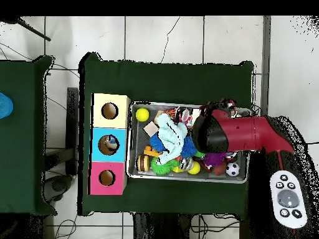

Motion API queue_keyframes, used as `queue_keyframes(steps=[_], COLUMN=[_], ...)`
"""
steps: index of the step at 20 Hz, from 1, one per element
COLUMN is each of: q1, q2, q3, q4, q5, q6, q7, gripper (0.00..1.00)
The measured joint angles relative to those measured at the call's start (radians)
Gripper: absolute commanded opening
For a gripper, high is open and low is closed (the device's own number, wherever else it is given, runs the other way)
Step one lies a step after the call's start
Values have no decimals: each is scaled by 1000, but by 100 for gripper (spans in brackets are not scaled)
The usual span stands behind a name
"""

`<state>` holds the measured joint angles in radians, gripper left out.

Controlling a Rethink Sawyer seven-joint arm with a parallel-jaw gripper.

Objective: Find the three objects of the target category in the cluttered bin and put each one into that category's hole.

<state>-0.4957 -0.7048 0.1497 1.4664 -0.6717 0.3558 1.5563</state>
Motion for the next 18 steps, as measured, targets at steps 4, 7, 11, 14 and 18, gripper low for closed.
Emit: queue_keyframes(steps=[4, 7, 11, 14, 18], q1=[-16, -30, -83, -119, -152], q2=[31, 44, 71, 99, 144], q3=[11, 22, 68, 95, 114], q4=[15, 30, 67, 80, 86], q5=[9, 18, 35, 36, 36], q6=[-1, -8, -32, -57, -88], q7=[0, 0, 0, 0, 0], gripper=[100, 100, 100, 100, 100])
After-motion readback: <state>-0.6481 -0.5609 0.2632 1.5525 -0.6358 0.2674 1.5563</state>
